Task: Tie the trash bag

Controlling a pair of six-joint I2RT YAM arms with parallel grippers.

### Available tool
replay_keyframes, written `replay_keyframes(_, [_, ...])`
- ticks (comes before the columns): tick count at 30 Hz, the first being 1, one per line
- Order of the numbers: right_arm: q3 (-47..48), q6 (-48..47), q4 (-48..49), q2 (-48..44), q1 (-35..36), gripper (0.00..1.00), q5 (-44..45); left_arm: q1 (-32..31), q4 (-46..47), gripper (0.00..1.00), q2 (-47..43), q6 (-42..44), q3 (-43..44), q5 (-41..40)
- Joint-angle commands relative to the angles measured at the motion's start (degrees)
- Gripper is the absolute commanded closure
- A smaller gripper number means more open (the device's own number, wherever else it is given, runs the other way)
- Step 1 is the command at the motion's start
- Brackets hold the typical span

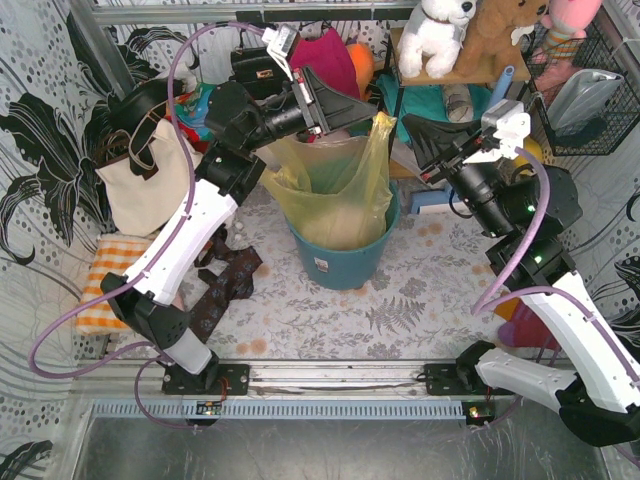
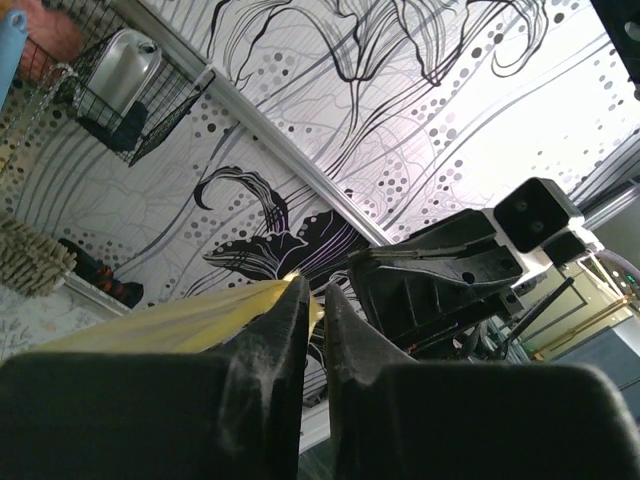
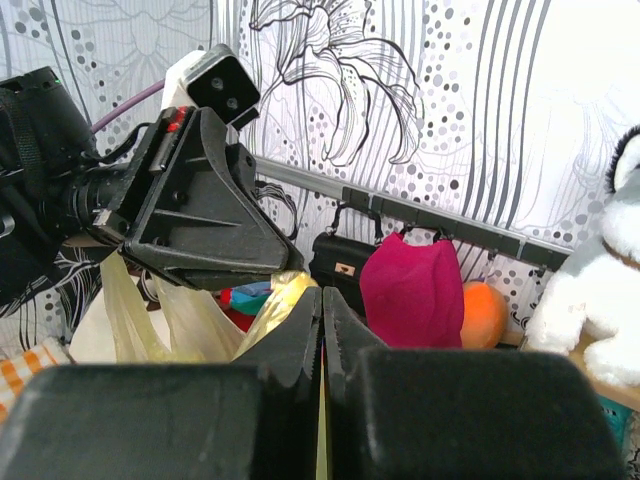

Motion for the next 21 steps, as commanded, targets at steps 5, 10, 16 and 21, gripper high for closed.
replay_keyframes(5, [1.6,-0.5,-0.9,-0.2,0.1,0.38,-3.5,-0.1,4.7,0.92,-0.5,-0.3,2.0,1.7])
replay_keyframes(10, [3.0,-2.4,-2.5,2.4,0.1,0.28,-3.6,-0.1,5.2,0.94,-1.0,-0.5,1.4,2.2])
replay_keyframes(16, [6.4,-3.3,-4.0,6.4,0.1,0.36,-4.3,-0.1,3.8,0.94,-2.1,0.7,0.7,2.0])
replay_keyframes(21, [5.8,-3.2,-2.3,6.5,0.1,0.81,-5.0,-0.1,2.5,0.93,-2.6,2.6,0.4,1.9])
